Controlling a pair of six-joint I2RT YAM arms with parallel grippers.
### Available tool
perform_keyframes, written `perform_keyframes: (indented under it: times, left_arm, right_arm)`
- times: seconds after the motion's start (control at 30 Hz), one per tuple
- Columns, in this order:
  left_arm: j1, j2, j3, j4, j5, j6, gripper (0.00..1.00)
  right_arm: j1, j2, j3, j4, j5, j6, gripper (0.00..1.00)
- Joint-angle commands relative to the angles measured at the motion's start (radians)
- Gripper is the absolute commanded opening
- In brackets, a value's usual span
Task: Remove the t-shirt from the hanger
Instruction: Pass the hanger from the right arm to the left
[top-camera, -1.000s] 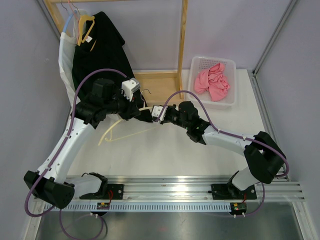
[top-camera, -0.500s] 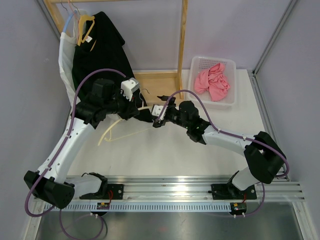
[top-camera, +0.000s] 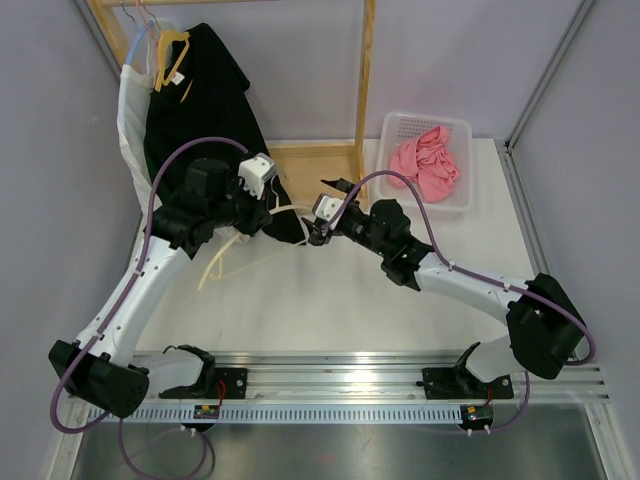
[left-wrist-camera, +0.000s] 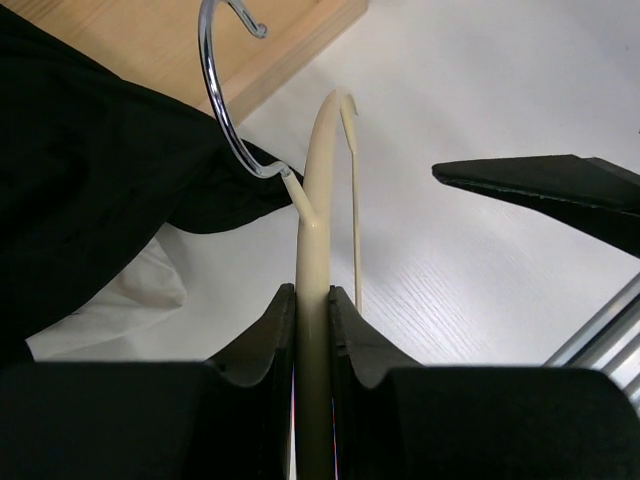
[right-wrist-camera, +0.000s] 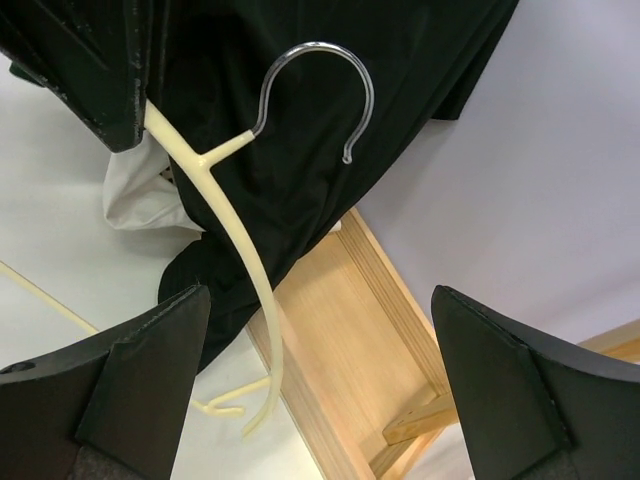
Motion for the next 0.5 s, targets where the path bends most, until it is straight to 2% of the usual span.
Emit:
perform_keyframes:
  times: [0.0,0.13,0.27,0.37,0.47]
  left_arm:
    - [0.002,-0.034,0.027,0.091,-0.075,-0.006,0.00]
    - [0.002,-0.023,0.061,0.092,-0.100,-0.011,0.00]
    - [0.002,-0.028,0.114,0.111,-0.182,-0.011,0.00]
    - [0.002,-0.012,0.191,0.114,-0.245,0.001,0.00]
    - [0.002,0.011,0.260,0.146,-0.293,0.009,0.00]
  right_arm:
    - [-0.006,-0.035,0.049,0.039,0.064,0.085,1.00]
    - [-0.012,-0.047,0.056,0.070,0.122,0.135,1.00]
    - [-0.042,-0.038,0.104,0.070,0.365,0.232,1.00]
    - [-0.082,-0.053,0.086,0.133,0.456,0.296,1.00]
    - [-0.165,-0.084,0.066,0.142,0.563,0.466,1.00]
